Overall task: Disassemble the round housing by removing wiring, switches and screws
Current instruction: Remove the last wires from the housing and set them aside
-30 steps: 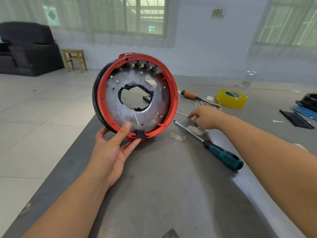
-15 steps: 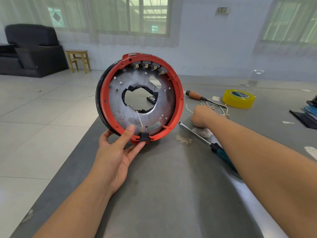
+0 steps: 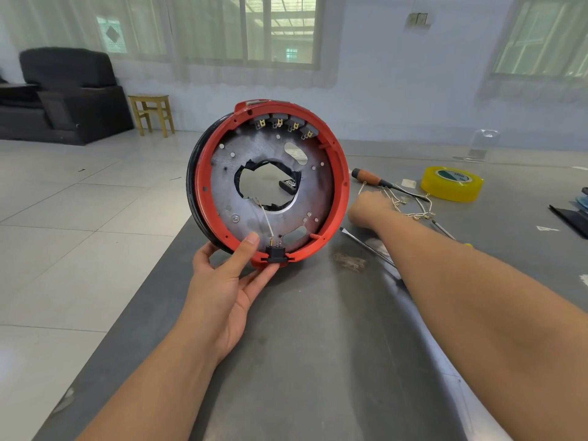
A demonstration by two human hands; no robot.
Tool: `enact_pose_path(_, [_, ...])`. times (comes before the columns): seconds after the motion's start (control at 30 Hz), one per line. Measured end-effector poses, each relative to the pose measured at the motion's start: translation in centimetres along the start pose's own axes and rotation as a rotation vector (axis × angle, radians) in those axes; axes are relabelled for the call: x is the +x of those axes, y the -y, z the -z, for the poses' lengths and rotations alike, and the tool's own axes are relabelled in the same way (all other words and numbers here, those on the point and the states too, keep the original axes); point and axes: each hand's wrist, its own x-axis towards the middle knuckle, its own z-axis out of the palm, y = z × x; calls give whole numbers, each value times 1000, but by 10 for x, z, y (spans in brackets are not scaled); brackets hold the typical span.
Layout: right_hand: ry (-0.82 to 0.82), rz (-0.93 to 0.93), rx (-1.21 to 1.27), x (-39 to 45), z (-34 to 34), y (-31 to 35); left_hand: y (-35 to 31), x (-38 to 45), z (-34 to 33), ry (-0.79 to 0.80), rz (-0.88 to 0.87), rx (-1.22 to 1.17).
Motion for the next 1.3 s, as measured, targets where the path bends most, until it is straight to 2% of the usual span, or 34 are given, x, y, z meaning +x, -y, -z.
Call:
enact_pose_path(0.17, [49,20,-23,1,-3,1,0,1,0,-18,2,-15])
enact_pose_path(0.33, [10,137,46,-10,2,-11,0,2,-1,-33,-1,-30])
enact_pose_path(0.5, [-8,176,336,-38,13,-22,0,1,0,-31,-7,-43])
enact_pose_path(0.6, [-155,242,638,-73,13,-19,-1,-1,0,-28,0,-54])
enact_pose_path(0.7, [-175,286,966,-120,3,-4,-3,-5,0,-4,13,-51])
enact_pose_path(0.83, [-105,347,1146,-169,-26,12,-5,-13,-2,4,7,-30])
enact_pose_path(1.0, [-39,285,1242,-189,-44,17,-7,-22,3,40,53,-26])
enact_pose_path(1.07, [-58,319,1210,-193,-44,14,-7,-23,4,34,54,-44])
enact_pose_path(1.13, [-134,414,1028,-200,-44,7,-7,-22,6,32,55,-74])
enact_pose_path(1.23, [-338,492,633,-204,-46,-14,-6,-19,8,13,56,-92])
enact_pose_path(1.3, [-555,413,270,-202,-40,-34,-6,-19,10,10,61,-94])
